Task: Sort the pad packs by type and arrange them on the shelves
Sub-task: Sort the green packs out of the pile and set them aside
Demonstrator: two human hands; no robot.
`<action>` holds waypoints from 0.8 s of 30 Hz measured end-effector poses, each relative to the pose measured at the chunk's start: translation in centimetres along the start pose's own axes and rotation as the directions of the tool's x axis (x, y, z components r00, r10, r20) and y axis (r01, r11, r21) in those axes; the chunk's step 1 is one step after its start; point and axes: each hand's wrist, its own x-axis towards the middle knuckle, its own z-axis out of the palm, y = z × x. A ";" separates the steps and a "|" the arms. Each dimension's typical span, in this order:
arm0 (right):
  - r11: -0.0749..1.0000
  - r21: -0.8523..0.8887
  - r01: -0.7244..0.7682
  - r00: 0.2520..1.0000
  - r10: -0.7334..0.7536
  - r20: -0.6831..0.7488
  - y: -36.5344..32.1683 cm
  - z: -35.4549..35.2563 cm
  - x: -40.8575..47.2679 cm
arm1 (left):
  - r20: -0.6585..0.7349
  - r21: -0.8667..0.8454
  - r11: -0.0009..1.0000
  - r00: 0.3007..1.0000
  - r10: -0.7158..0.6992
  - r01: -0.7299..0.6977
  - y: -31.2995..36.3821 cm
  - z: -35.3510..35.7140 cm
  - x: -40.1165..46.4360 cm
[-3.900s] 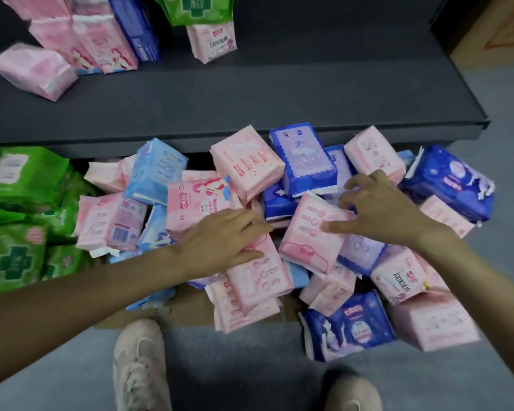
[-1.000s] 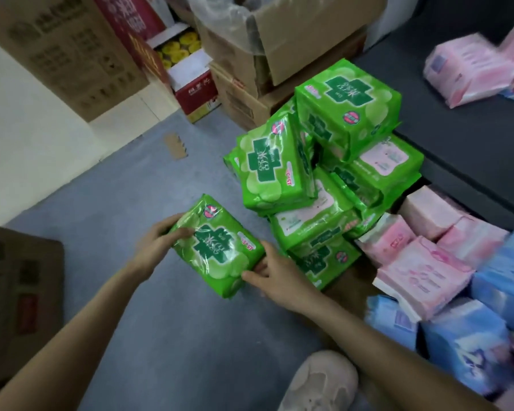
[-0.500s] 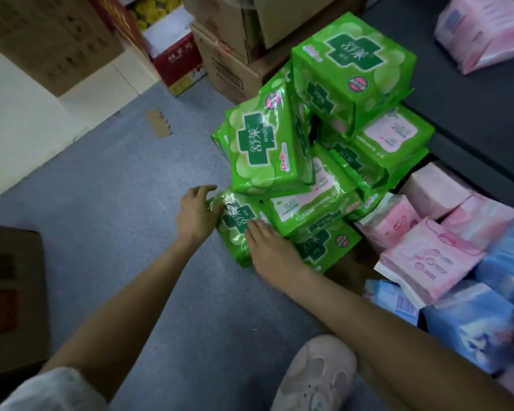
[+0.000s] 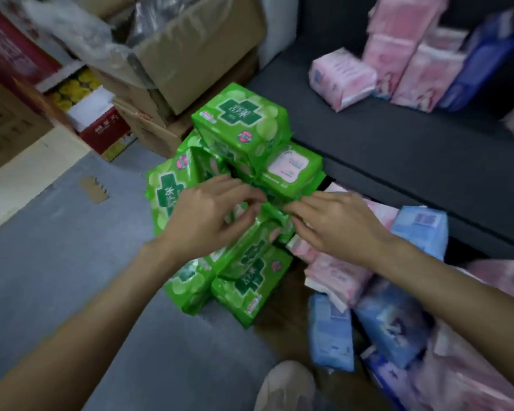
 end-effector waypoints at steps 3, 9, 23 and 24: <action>0.975 -0.123 -0.184 0.983 0.180 -0.043 6.4 -1.7 -2.3 | 0.094 -0.115 0.981 0.982 0.167 -0.156 0.4 4.6 6.7; 0.845 -0.212 -0.490 0.869 0.492 -0.049 17.7 -2.7 -6.1 | 0.288 -0.104 0.994 0.957 -0.008 0.040 -1.5 13.4 18.0; 0.735 -0.306 -0.606 0.777 0.628 -0.031 31.6 -1.6 7.8 | 0.284 0.000 0.895 0.858 -0.427 0.446 -7.5 22.2 31.6; 0.717 -0.328 -0.615 0.760 0.650 -0.004 32.1 -1.3 8.4 | 0.261 -0.011 0.892 0.862 -0.434 0.453 -7.3 22.5 31.6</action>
